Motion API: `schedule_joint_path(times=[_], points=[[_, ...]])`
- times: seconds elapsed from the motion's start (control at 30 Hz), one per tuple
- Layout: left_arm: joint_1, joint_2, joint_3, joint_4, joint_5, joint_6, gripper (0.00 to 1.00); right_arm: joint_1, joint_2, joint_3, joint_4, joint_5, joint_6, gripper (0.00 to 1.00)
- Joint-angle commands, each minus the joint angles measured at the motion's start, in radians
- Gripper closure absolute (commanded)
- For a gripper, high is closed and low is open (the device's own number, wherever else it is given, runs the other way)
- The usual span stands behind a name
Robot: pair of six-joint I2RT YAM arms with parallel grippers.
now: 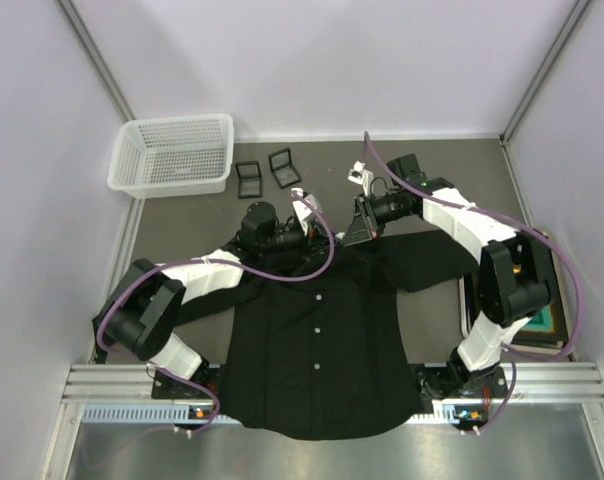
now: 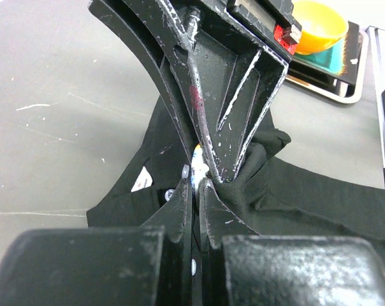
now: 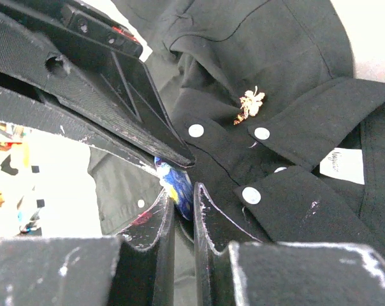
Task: Pin the brooch onto the clothing
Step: Pin the brooch to the clothes.
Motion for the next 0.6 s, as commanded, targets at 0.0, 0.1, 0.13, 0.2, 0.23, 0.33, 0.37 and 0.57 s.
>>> schedule_joint_path(times=[0.0, 0.1, 0.13, 0.2, 0.23, 0.33, 0.37, 0.57], points=[[-0.029, -0.064, -0.021, 0.085, 0.179, -0.006, 1.0, -0.067, -0.07, -0.019, 0.186, 0.044, -0.025, 1.0], [-0.027, -0.06, -0.021, 0.091, 0.178, -0.014, 1.0, -0.067, -0.089, -0.038, 0.196, 0.033, -0.055, 1.0], [-0.024, -0.058, -0.021, 0.095, 0.178, -0.017, 1.0, -0.067, -0.096, -0.043, 0.199, 0.026, -0.064, 1.0], [-0.021, -0.058, -0.021, 0.097, 0.176, -0.019, 1.0, -0.067, -0.103, -0.052, 0.205, 0.024, -0.071, 1.0], [-0.021, -0.056, -0.02, 0.099, 0.176, -0.02, 1.0, -0.069, -0.104, -0.054, 0.203, 0.021, -0.077, 1.0], [-0.023, -0.058, -0.02, 0.099, 0.173, -0.016, 1.0, -0.067, -0.106, -0.055, 0.206, 0.033, -0.077, 1.0], [-0.023, -0.058, -0.02, 0.099, 0.176, -0.014, 1.0, -0.067, -0.101, -0.051, 0.205, 0.033, -0.072, 1.0], [-0.023, -0.056, -0.021, 0.102, 0.207, -0.006, 1.0, -0.067, -0.116, -0.052, 0.214, -0.029, -0.101, 0.96]])
